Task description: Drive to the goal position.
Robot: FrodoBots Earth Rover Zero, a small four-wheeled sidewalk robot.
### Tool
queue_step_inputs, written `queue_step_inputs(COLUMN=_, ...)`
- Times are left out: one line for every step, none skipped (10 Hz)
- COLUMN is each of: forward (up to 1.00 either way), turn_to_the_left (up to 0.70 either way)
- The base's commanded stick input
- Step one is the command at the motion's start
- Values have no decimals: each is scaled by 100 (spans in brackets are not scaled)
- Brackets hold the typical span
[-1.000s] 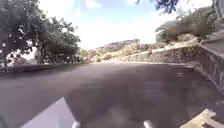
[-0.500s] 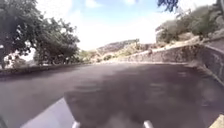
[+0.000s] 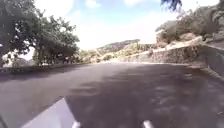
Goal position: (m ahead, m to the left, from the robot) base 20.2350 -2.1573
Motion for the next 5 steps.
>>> queue_step_inputs(forward=45, turn_to_the_left=0)
queue_step_inputs(forward=45, turn_to_the_left=0)
queue_step_inputs(forward=45, turn_to_the_left=0)
queue_step_inputs(forward=45, turn_to_the_left=0)
queue_step_inputs(forward=45, turn_to_the_left=0)
